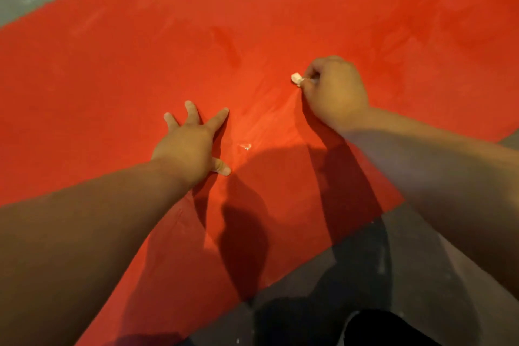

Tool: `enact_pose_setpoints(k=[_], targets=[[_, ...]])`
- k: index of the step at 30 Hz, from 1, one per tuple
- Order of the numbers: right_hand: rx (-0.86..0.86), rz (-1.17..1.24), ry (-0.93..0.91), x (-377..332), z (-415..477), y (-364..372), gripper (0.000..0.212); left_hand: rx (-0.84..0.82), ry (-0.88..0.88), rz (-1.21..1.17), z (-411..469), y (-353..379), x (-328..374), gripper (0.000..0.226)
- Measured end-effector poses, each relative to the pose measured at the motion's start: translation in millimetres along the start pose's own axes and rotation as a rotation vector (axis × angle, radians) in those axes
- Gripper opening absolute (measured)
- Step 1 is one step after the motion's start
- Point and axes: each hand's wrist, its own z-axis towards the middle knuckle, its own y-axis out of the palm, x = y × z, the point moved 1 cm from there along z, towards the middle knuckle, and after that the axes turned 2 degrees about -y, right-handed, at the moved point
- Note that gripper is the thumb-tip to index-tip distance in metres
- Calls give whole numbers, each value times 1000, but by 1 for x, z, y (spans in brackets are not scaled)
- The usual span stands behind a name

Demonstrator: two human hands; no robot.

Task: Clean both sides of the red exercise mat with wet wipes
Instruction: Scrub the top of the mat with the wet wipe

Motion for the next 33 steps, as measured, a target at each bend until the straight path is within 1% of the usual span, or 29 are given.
enact_pose_setpoints(k=[2,3,4,7,8,9,10,11,13,14,15,16,17,18,20,22,23,24,25,26,28,30,31,32,33], targets=[[-24,24,9,-14,1,6,12,5,-6,-10,-1,0,0,114],[-62,39,-42,-26,-7,13,13,3,-12,-20,-1,0,0,114],[-111,48,-136,-38,-17,22,15,1,-17,-29,-1,0,0,115],[-292,47,-494,-67,-44,36,16,0,-37,-65,-1,0,0,118],[-317,36,-556,-66,-40,35,17,2,-43,-75,-1,1,0,120],[-304,16,-559,-60,-28,33,18,4,-49,-87,-1,1,-1,122],[-243,10,-523,-52,-13,31,19,1,-54,-102,-1,2,-1,123],[-151,6,-450,-43,7,26,19,-3,-59,-115,-2,3,-2,122],[11,-42,-227,-20,49,10,20,13,-72,-121,-4,1,-3,117],[39,-76,-124,-12,66,4,22,56,-74,-116,-4,-3,-4,111],[33,-112,-63,-10,75,1,24,123,-75,-112,-2,-9,-7,104],[9,-137,-67,-16,77,2,26,191,-81,-122,2,-17,-12,99],[-23,-147,-123,-27,71,7,28,231,-101,-142,9,-25,-19,100],[-58,-127,-221,-42,59,15,27,223,-138,-165,17,-32,-26,106],[-178,-44,-472,-73,19,35,23,93,-244,-168,31,-43,-35,125],[-359,7,-695,-89,-13,46,22,-12,-297,-136,38,-44,-40,134],[-406,16,-753,-86,-12,48,22,-33,-297,-125,40,-44,-41,135],[-384,36,-763,-81,-2,47,21,-48,-282,-109,40,-45,-43,137],[-311,47,-730,-73,16,48,20,-63,-262,-84,39,-47,-46,139],[-206,54,-649,-64,38,46,19,-81,-241,-58,38,-48,-51,140],[-17,22,-378,-44,82,34,19,-118,-203,-18,34,-49,-58,140],[33,-31,-114,-33,108,26,22,-112,-175,5,36,-49,-58,139],[26,-33,-67,-39,107,27,23,-97,-172,1,35,-48,-59,139],[11,-28,-100,-53,100,30,24,-86,-172,-8,35,-47,-60,139],[-14,-24,-202,-69,86,37,24,-77,-174,-21,35,-46,-60,139]])
